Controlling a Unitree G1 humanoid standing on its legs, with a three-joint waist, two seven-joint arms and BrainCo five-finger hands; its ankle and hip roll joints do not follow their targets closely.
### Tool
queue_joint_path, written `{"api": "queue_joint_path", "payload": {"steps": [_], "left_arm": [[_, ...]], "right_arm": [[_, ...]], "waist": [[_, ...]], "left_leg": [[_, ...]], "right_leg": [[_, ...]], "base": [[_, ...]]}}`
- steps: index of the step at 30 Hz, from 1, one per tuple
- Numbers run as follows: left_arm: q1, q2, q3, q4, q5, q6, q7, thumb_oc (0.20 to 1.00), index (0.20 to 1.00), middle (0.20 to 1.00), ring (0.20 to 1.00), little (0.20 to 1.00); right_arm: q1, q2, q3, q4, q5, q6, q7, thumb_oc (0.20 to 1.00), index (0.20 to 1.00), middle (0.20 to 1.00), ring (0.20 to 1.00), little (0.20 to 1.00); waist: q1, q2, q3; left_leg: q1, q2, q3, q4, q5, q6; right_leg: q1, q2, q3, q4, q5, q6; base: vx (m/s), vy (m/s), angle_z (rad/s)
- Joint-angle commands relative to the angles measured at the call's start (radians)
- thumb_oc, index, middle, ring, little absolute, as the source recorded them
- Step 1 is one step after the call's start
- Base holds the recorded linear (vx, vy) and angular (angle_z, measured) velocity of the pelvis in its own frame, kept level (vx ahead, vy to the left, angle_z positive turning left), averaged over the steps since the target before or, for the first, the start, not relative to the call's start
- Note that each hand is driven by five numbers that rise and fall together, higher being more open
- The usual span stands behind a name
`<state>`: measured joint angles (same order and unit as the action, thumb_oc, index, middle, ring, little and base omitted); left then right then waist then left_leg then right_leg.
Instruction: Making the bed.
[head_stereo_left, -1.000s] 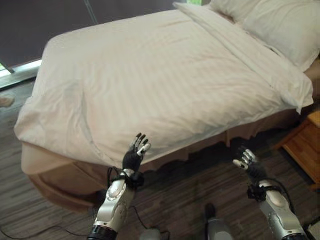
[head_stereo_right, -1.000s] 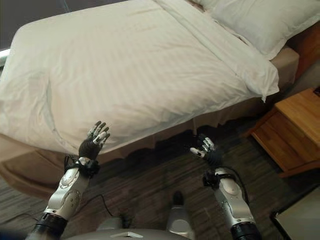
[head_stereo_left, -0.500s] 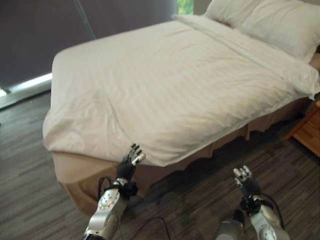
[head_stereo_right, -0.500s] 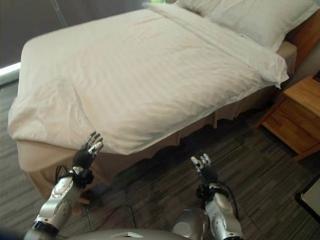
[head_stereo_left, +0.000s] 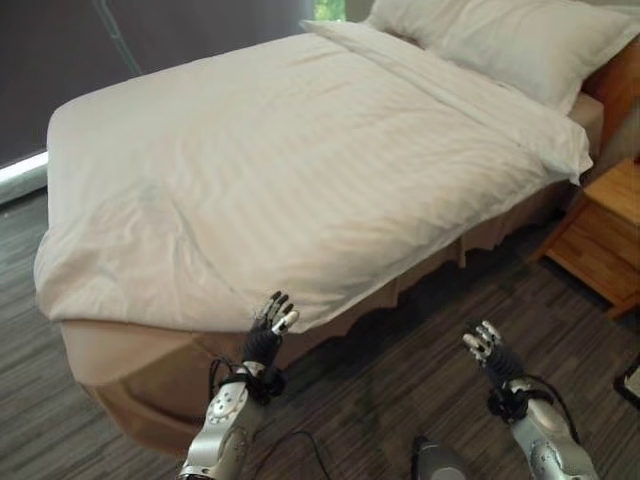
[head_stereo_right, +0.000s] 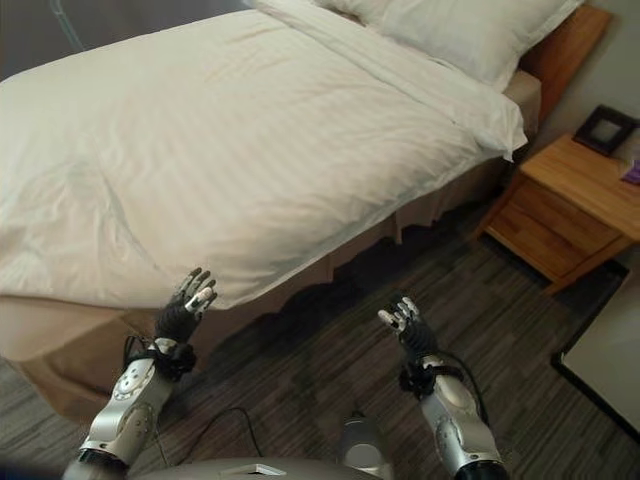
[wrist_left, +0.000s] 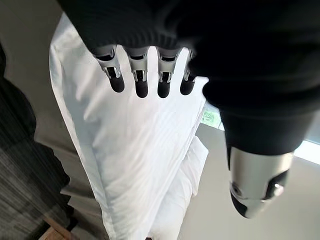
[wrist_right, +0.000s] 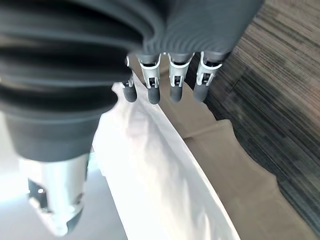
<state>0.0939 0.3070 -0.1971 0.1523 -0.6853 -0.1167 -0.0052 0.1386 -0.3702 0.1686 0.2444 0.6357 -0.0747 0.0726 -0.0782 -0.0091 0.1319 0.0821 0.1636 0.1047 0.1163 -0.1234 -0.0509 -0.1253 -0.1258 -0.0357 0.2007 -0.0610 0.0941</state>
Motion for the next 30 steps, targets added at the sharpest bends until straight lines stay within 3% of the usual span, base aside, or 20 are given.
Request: {"api": "queue_joint_path", "payload": {"steps": [1,6,11,13,15,18,19,21,22,23,27,28,30], "left_arm": [[-0.017,0.019,0.04,-0.067,-0.026,-0.047,-0.008,1.0,1.0,1.0,1.0,1.0],[-0.055,0.019,0.006,-0.056,-0.018,-0.051,-0.008,1.0,1.0,1.0,1.0,1.0],[-0.05,-0.002,-0.011,-0.069,-0.031,-0.049,-0.012,1.0,1.0,1.0,1.0,1.0],[-0.047,-0.007,-0.017,-0.07,-0.044,-0.05,-0.01,1.0,1.0,1.0,1.0,1.0],[-0.055,-0.012,-0.017,-0.068,-0.057,-0.052,-0.007,1.0,1.0,1.0,1.0,1.0],[-0.06,-0.002,-0.005,-0.066,-0.057,-0.064,0.012,1.0,1.0,1.0,1.0,1.0],[-0.06,-0.002,-0.005,-0.066,-0.056,-0.064,0.012,1.0,1.0,1.0,1.0,1.0],[-0.061,0.001,0.012,-0.063,-0.063,-0.076,0.025,1.0,1.0,1.0,1.0,1.0],[-0.071,0.001,0.023,-0.062,-0.074,-0.087,0.035,1.0,1.0,1.0,1.0,1.0],[-0.071,0.001,0.023,-0.062,-0.074,-0.087,0.034,1.0,1.0,1.0,1.0,1.0],[-0.102,0.017,0.037,-0.065,-0.071,-0.103,0.04,1.0,1.0,1.0,1.0,1.0],[-0.122,0.024,0.034,-0.059,-0.08,-0.105,0.035,1.0,1.0,1.0,1.0,1.0],[-0.134,0.03,0.036,-0.059,-0.08,-0.109,0.036,1.0,1.0,1.0,1.0,1.0]], "right_arm": [[-0.05,0.004,0.056,-0.068,0.013,-0.039,0.026,1.0,1.0,1.0,1.0,1.0],[-0.049,-0.05,0.076,-0.074,-0.087,-0.036,0.037,1.0,1.0,1.0,1.0,1.0],[-0.03,-0.034,0.072,-0.062,-0.058,-0.032,0.036,1.0,1.0,1.0,1.0,1.0],[-0.03,-0.03,0.073,-0.068,-0.049,-0.039,0.034,1.0,1.0,1.0,1.0,1.0],[-0.046,-0.036,0.078,-0.066,-0.057,-0.041,0.022,1.0,1.0,1.0,1.0,1.0],[-0.074,-0.052,0.077,-0.08,-0.077,-0.053,0.008,1.0,1.0,1.0,1.0,1.0],[-0.074,-0.052,0.077,-0.081,-0.077,-0.053,0.008,1.0,1.0,1.0,1.0,1.0],[-0.071,-0.064,0.065,-0.085,-0.088,-0.06,-0.003,1.0,1.0,1.0,1.0,1.0],[-0.069,-0.067,0.053,-0.078,-0.078,-0.064,-0.011,1.0,1.0,1.0,1.0,1.0],[-0.069,-0.067,0.053,-0.078,-0.078,-0.064,-0.011,1.0,1.0,1.0,1.0,1.0],[-0.056,-0.091,0.023,-0.079,-0.083,-0.066,-0.021,1.0,1.0,1.0,1.0,1.0],[-0.05,-0.091,0.01,-0.075,-0.075,-0.065,-0.019,1.0,1.0,1.0,1.0,1.0],[-0.051,-0.091,0.006,-0.07,-0.075,-0.062,-0.02,1.0,1.0,1.0,1.0,1.0]], "waist": [[0.009,-0.021,-0.019],[0.009,-0.041,0.027],[-0.001,-0.03,0.019],[-0.004,-0.033,0.025],[-0.005,-0.046,0.039],[0.007,-0.035,0.035],[0.007,-0.034,0.037],[0.002,-0.015,0.024],[-0.001,-0.001,0.021],[-0.001,-0.001,0.022],[-0.015,0.02,0.016],[-0.023,0.026,0.006],[-0.023,0.026,-0.001]], "left_leg": [[-0.03,-0.155,0.022,-0.14,0.124,0.053],[-0.115,-0.154,-0.014,0.009,0.105,0.037],[-0.099,-0.153,0.015,-0.042,0.119,0.035],[-0.117,-0.14,0.03,-0.006,0.135,0.016],[-0.137,-0.081,0.04,0.039,0.147,-0.013],[-0.079,0.007,-0.071,0.017,0.192,-0.043],[-0.075,0.008,-0.071,0.014,0.192,-0.044],[-0.071,0.093,-0.108,-0.044,0.27,-0.075],[-0.082,0.151,-0.126,-0.072,0.335,-0.095],[-0.079,0.152,-0.126,-0.074,0.336,-0.095],[-0.086,0.233,-0.143,-0.093,0.425,-0.128],[-0.081,0.253,-0.145,-0.088,0.427,-0.148],[-0.076,0.257,-0.151,-0.078,0.408,-0.16]], "right_leg": [[0.185,0.109,-0.011,-0.217,0.052,-0.011],[0.181,0.09,-0.012,-0.205,0.049,-0.031],[0.185,0.089,-0.044,-0.215,0.054,-0.027],[0.182,0.079,-0.055,-0.214,0.06,-0.027],[0.17,0.042,-0.069,-0.205,0.063,-0.022],[0.148,0.0,-0.05,-0.186,0.067,0.003],[0.15,0.001,-0.051,-0.185,0.066,0.003],[0.145,-0.026,-0.04,-0.169,0.053,0.023],[0.138,-0.059,-0.033,-0.143,0.042,0.046],[0.139,-0.059,-0.033,-0.141,0.04,0.045],[0.123,-0.136,0.007,-0.078,0.024,0.085],[0.123,-0.181,0.024,-0.068,0.032,0.108],[0.123,-0.209,0.034,-0.069,0.041,0.12]], "base": [[-0.03,-0.072,-0.84],[-0.1,-0.056,-0.15],[-0.02,0.001,0.17],[-0.05,0.031,0.09],[-0.08,0.114,0.39],[0.01,0.188,0.2],[0.07,0.191,0.0],[0.1,0.339,-0.01],[0.08,0.348,0.04],[0.08,0.393,-0.05],[0.11,0.512,-0.12],[0.13,0.534,-0.02],[0.13,0.511,0.08]]}}
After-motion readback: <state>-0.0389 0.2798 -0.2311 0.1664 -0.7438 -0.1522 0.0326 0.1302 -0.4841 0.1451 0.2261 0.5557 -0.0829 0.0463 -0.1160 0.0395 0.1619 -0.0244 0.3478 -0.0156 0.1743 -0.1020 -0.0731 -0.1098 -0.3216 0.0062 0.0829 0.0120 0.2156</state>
